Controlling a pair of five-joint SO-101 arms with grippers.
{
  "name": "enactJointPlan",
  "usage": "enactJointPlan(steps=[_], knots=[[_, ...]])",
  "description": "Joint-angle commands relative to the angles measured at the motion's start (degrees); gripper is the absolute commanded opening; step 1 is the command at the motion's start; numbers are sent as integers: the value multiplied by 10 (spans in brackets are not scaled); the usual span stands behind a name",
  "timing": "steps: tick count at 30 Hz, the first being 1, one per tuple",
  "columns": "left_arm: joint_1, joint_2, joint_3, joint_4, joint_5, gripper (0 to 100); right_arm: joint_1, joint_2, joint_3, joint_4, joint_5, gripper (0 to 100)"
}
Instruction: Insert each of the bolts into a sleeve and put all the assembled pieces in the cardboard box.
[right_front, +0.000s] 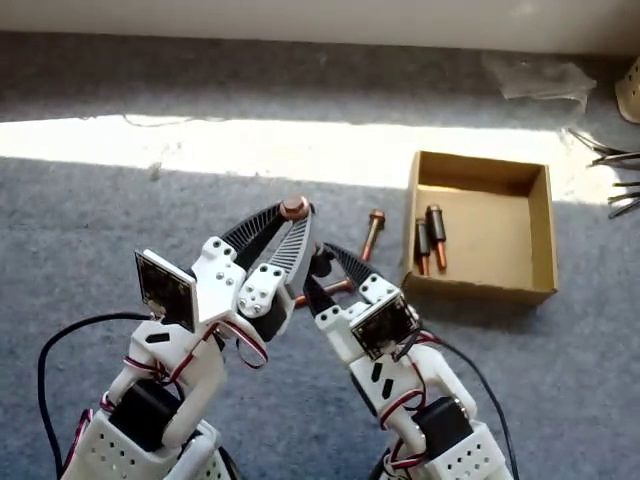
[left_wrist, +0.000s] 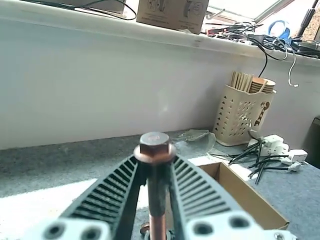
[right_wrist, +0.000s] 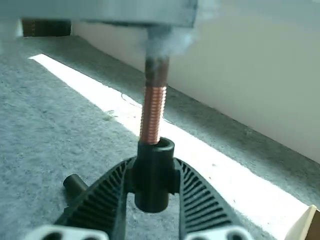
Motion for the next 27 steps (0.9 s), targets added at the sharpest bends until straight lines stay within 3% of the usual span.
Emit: enactJointPlan(steps=[1,27], knots=[[10,-8,-10,-18,5,8,-6,-7,78,-1,20,5],[6,-4,20,-68,2,8,-6,-7,79,-1,24,5]])
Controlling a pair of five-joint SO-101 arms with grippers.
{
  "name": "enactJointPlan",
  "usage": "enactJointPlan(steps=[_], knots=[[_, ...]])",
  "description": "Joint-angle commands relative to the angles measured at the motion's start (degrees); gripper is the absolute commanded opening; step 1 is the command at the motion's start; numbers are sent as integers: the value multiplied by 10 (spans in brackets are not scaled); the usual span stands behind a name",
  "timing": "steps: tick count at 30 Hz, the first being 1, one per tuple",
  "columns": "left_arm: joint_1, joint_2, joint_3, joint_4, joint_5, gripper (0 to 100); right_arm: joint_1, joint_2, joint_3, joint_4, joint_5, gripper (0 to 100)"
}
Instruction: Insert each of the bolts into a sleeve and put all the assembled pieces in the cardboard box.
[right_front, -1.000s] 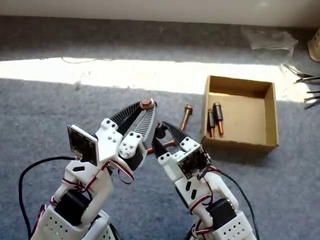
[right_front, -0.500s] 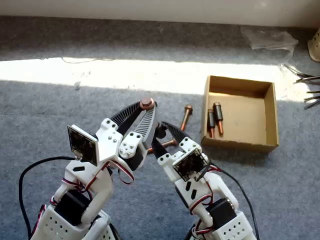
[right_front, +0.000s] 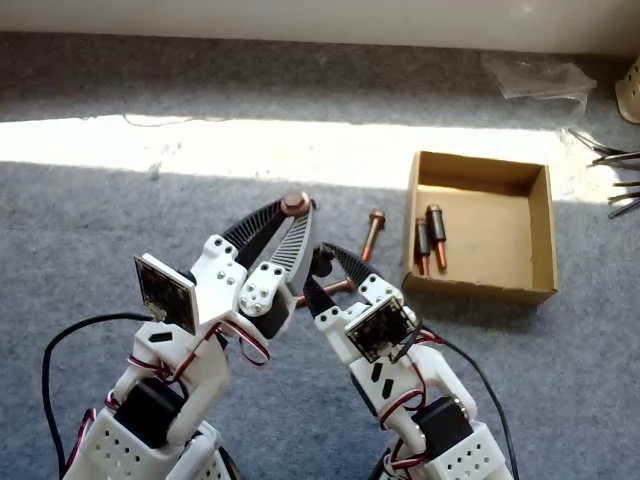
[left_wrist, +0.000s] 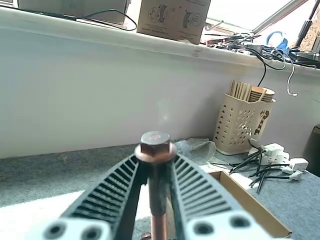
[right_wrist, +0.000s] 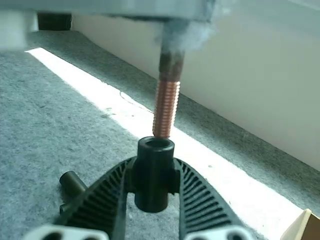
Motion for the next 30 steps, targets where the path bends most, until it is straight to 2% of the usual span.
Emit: enactJointPlan(steps=[1,21,25,30], knots=[[6,-4,-3,-16,2,8,-5,-7,79,-1,7,5],[-18,-9,36,-17,5,7,-4,-7,78,-2,2,5],[-18,-9,55,-17,5,6,-3,-7,77,-2,-66,5],[-19,-9,65,-17,5,6,-3,-7,77,-2,-71,5]])
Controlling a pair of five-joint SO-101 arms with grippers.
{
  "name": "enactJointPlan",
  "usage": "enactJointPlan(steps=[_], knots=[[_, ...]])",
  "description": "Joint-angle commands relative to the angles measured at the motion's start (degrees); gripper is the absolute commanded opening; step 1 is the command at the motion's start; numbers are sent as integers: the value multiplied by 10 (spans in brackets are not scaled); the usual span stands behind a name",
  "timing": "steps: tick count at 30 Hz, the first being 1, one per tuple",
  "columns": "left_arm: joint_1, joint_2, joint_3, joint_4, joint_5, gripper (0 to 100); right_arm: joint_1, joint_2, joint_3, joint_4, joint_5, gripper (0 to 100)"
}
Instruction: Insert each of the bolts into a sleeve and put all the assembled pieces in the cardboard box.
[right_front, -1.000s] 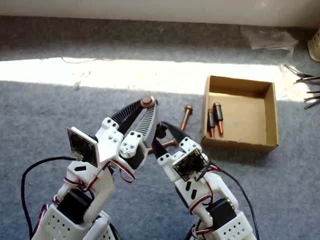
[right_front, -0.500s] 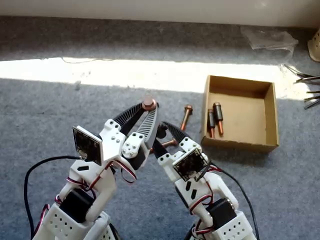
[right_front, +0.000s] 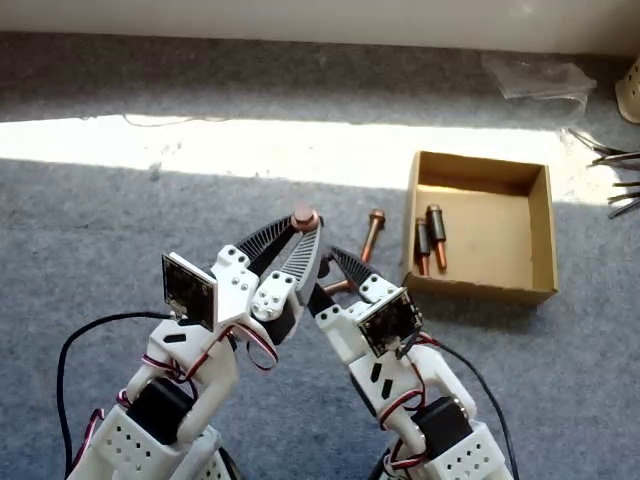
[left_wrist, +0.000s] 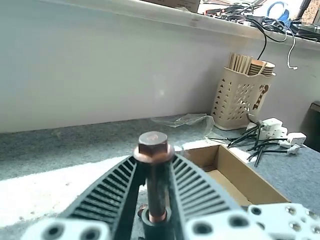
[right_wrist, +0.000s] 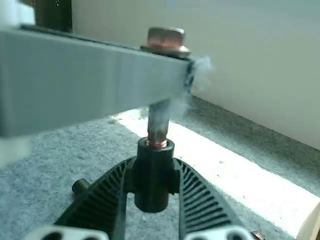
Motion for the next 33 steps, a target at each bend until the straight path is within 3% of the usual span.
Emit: enactJointPlan(steps=[1,12,17,29,33], knots=[[-11,-7,7,-14,4,6,-2,-7,77,-2,-10,5],[-15,-7,14,-13,2,6,-2,-7,77,-2,-12,5],[-15,-7,15,-11,1,6,20,-7,76,-2,-67,5],[-15,-7,38,-14,0,8,33,-7,65,-2,-68,5],[-14,-7,38,-12,2,85,33,-7,66,-2,-68,5]])
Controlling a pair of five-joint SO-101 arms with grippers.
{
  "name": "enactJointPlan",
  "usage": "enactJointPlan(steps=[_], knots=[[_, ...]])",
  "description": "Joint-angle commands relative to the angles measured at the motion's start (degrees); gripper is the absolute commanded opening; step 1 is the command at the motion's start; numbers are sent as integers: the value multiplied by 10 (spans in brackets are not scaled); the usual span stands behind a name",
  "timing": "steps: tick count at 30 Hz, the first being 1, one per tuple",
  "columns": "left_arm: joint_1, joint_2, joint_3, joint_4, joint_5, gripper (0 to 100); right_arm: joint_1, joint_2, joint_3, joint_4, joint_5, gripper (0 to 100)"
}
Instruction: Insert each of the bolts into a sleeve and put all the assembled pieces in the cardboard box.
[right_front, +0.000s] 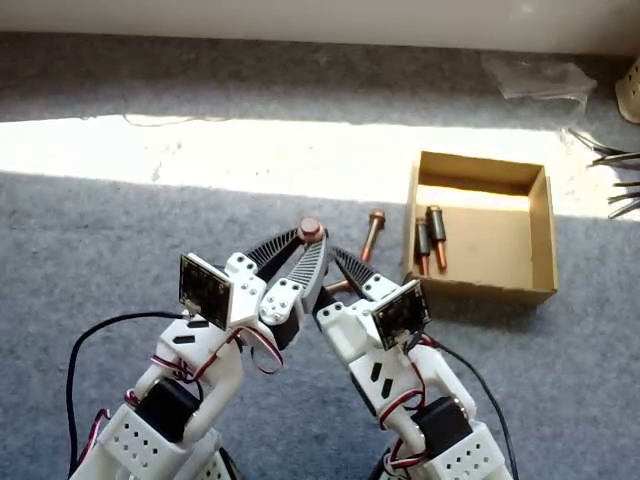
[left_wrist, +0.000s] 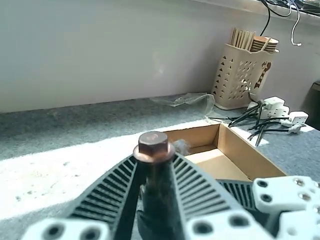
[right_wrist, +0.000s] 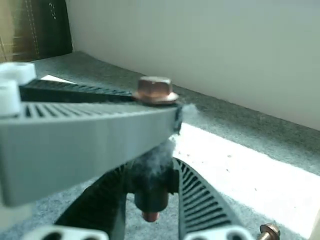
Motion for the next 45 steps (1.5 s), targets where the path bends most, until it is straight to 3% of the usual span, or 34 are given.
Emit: enactJointPlan(steps=[1,13,19,23,32,39,45], knots=[[-15,-7,-2,-11,2,104,19,-7,65,-2,-5,5],[-10,-7,-7,-6,0,127,19,-7,65,-1,-4,5],[26,-7,-9,-2,-1,127,21,-7,64,-1,-4,5],[31,-7,-16,18,-40,127,21,-7,64,0,-4,5],[31,-7,-17,25,-45,158,21,-7,64,0,-4,5],[20,-7,-48,25,-45,154,21,-7,64,0,-4,5],[-36,-7,-101,25,-41,153,22,-7,65,0,-4,5]])
